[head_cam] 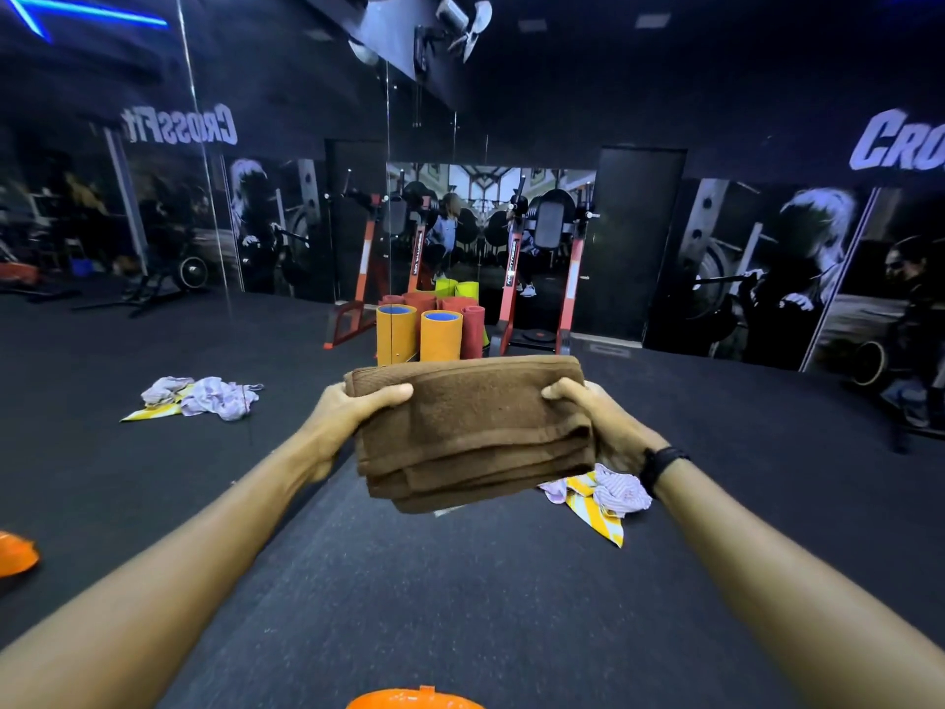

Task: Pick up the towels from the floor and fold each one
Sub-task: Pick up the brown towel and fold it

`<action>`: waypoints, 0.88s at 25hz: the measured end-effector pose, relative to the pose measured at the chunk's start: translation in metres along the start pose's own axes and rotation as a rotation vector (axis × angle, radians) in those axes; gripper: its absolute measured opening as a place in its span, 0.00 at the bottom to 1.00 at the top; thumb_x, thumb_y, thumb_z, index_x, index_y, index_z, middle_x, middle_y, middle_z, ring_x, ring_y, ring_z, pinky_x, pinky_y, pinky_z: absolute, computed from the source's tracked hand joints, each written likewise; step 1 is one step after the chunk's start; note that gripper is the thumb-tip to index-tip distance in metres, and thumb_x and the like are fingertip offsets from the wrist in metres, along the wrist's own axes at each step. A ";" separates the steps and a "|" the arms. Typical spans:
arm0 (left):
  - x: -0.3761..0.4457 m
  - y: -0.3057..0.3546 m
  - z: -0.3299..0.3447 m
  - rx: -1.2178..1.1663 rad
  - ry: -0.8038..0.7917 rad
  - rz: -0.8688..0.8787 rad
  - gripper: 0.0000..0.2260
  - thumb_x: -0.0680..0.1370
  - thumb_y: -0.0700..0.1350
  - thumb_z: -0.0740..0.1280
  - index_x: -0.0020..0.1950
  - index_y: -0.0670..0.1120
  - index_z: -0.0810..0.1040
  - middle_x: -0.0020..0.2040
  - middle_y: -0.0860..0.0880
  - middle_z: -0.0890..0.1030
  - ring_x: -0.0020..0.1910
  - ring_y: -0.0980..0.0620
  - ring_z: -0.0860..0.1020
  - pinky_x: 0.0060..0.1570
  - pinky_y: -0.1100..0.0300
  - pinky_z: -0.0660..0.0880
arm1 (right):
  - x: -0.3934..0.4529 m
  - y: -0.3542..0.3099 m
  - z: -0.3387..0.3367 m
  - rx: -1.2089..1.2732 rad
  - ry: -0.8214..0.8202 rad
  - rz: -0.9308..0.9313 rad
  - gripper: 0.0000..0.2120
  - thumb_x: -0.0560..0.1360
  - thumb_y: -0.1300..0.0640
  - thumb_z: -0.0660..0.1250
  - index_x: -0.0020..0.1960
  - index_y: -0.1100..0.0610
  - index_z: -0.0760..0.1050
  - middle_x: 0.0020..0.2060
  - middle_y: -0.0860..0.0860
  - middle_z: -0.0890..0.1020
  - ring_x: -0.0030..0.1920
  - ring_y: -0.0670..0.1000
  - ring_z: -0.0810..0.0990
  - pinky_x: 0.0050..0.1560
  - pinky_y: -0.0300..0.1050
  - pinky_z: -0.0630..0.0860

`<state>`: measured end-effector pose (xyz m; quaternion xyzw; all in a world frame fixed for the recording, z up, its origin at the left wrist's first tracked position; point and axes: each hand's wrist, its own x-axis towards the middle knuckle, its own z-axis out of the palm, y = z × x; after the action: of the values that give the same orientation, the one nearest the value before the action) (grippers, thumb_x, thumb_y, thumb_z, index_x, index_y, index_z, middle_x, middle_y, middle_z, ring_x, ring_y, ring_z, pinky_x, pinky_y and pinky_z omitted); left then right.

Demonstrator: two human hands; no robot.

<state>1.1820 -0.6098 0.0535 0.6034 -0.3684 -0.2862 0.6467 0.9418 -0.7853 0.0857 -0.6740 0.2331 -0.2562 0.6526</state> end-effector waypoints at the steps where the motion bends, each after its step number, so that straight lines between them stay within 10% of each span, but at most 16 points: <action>1: -0.003 -0.003 0.002 -0.060 -0.025 -0.011 0.43 0.51 0.57 0.83 0.63 0.46 0.75 0.55 0.45 0.83 0.53 0.48 0.82 0.48 0.55 0.79 | 0.000 0.000 0.001 0.050 0.015 0.020 0.07 0.77 0.59 0.62 0.50 0.61 0.76 0.37 0.54 0.83 0.33 0.50 0.81 0.32 0.39 0.77; 4: -0.006 -0.009 -0.001 -0.108 -0.100 -0.052 0.49 0.50 0.46 0.85 0.67 0.53 0.66 0.58 0.46 0.79 0.48 0.52 0.83 0.40 0.58 0.80 | 0.000 0.003 -0.008 0.166 -0.027 0.105 0.12 0.77 0.54 0.64 0.55 0.61 0.77 0.43 0.57 0.85 0.38 0.52 0.84 0.37 0.42 0.80; 8: 0.000 -0.014 -0.003 -0.083 0.009 -0.100 0.28 0.71 0.46 0.73 0.69 0.48 0.68 0.57 0.43 0.81 0.45 0.50 0.84 0.37 0.57 0.80 | -0.005 0.011 -0.026 0.168 -0.225 0.153 0.22 0.74 0.61 0.68 0.66 0.58 0.69 0.59 0.59 0.80 0.52 0.55 0.83 0.47 0.51 0.82; 14: 0.006 -0.024 0.003 0.220 0.012 -0.260 0.17 0.80 0.56 0.59 0.65 0.48 0.71 0.51 0.46 0.80 0.41 0.50 0.80 0.34 0.55 0.78 | 0.013 0.013 -0.029 0.109 -0.060 0.101 0.22 0.73 0.67 0.69 0.65 0.64 0.71 0.46 0.57 0.84 0.40 0.51 0.84 0.37 0.43 0.81; 22: -0.004 -0.044 0.011 0.861 0.034 -0.263 0.24 0.74 0.59 0.69 0.62 0.45 0.73 0.44 0.46 0.79 0.38 0.47 0.79 0.36 0.58 0.75 | 0.036 0.055 -0.031 -0.377 -0.024 0.113 0.16 0.66 0.59 0.77 0.50 0.54 0.74 0.45 0.55 0.82 0.42 0.51 0.82 0.48 0.51 0.81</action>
<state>1.1737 -0.6177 0.0094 0.8637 -0.3635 -0.1768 0.3010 0.9503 -0.8346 0.0326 -0.7731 0.3067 -0.1627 0.5309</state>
